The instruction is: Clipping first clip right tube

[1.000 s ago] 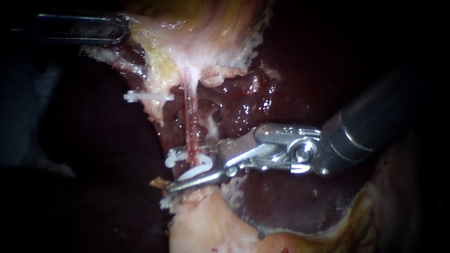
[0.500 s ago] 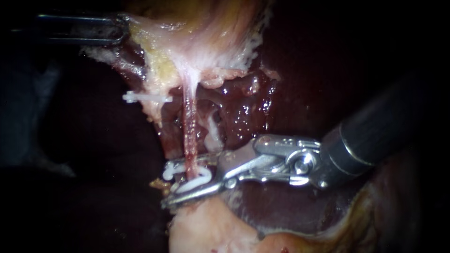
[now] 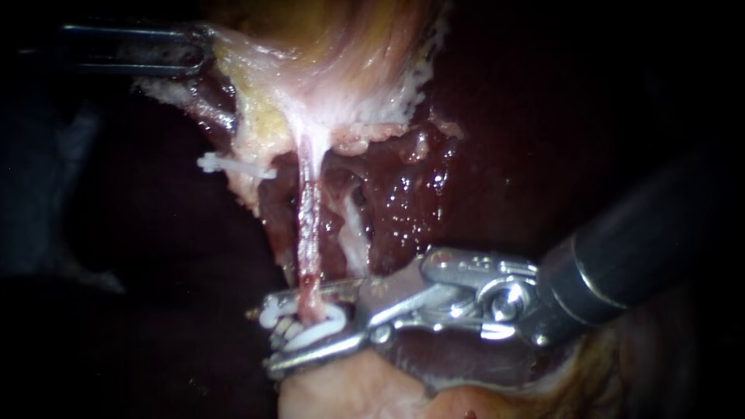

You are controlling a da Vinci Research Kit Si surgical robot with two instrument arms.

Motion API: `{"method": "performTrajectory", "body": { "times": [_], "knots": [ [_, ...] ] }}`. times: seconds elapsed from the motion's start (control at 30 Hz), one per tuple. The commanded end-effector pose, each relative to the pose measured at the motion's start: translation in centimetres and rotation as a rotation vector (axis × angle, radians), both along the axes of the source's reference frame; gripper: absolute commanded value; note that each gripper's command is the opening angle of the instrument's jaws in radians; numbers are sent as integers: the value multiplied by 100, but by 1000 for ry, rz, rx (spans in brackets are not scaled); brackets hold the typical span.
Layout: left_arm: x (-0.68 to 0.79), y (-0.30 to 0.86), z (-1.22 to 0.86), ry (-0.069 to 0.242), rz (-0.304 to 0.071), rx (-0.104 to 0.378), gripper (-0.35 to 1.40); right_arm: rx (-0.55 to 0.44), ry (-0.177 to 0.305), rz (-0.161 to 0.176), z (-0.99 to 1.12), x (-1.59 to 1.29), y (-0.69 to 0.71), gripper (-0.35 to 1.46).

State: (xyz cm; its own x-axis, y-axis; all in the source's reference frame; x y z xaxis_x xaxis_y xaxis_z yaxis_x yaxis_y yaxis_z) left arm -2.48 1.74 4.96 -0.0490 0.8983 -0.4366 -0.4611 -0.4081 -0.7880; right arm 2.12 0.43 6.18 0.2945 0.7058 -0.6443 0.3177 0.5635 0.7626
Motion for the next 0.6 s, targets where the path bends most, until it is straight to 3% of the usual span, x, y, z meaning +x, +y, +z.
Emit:
{"method": "performTrajectory", "body": {
  "times": [0.03,0.6],
  "knots": [
    [0,0,0,0,0,0,-35,1,-2,4,-1,-1,0,46],
    [0,0,1,0,0,0,-35,4,1,5,-8,-5,0,41]
  ]
}}
